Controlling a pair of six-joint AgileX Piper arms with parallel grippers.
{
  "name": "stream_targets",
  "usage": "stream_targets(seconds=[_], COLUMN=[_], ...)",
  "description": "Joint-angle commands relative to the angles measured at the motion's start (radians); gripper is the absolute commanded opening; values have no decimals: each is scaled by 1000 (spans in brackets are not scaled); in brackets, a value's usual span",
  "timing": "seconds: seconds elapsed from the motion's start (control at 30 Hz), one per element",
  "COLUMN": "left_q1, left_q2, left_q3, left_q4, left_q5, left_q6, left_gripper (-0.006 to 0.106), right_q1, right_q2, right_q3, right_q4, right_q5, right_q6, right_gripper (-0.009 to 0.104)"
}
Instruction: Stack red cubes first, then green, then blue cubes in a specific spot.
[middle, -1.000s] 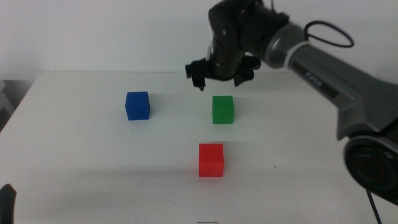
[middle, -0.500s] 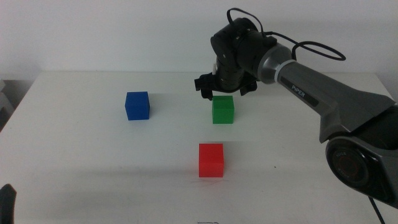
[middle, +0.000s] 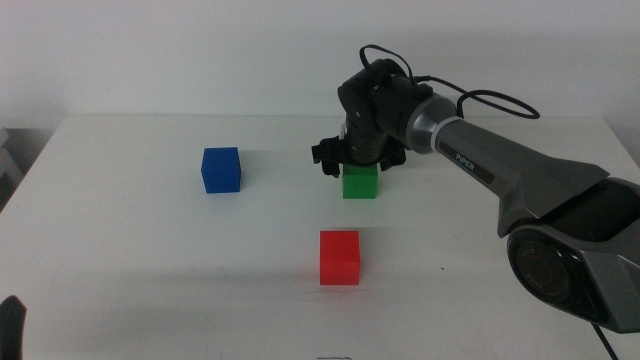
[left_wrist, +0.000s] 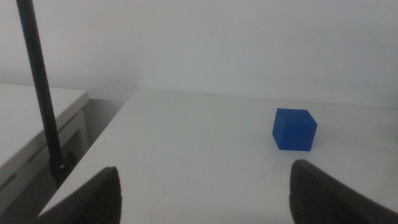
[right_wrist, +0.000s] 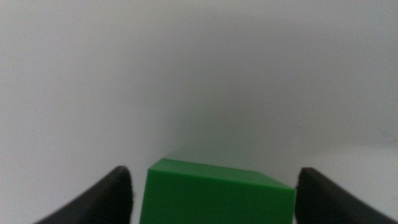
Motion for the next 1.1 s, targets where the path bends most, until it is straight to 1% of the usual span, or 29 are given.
stream_targets(seconds=[0.0,0.03,0.1,0.17,0.23,0.3,0.37,0.5,0.6,0.73,0.8,0.97,1.07], left_q1=[-2,-2,-2,-2,-2,-2,-2,-2,-2,-2,-2,-2,-2], left_q2=[-20,-20,-20,-20,-20,-20,-20,-20,-20,-20,-20,-20,-20], left_q3=[-4,-4,-4,-4,-4,-4,-4,-4,-4,-4,-4,-4,-4], left_q4=[-5,-5,-5,-5,-5,-5,-5,-5,-5,-5,-5,-5,-5], left_q5=[-88,-88,-88,-88,-88,-88,-88,-88,-88,-88,-88,-88,-88], left_q6=[-12,-12,-12,-12,-12,-12,-12,-12,-12,-12,-12,-12,-12], left_gripper=[91,91,91,91,91,91,91,91,91,91,91,91,91], right_q1=[-10,-10,-10,-6,5,29,64,148,208,279,297,298,298], right_q2=[-70,-70,-79,-100,-134,-188,-256,-400,-501,-573,-576,-564,-559], right_q3=[-37,-37,-37,-36,-31,-11,29,205,364,499,535,553,553], right_q4=[-25,-25,-20,-20,-23,-47,-89,-198,-238,-306,-312,-297,-276], right_q5=[-36,-35,-22,5,24,33,45,37,-2,-37,-29,7,18], right_q6=[-3,4,18,4,1,1,30,136,240,368,409,434,435], right_gripper=[54,45,19,-1,-1,-1,-1,-1,-1,-1,-1,-1,-1])
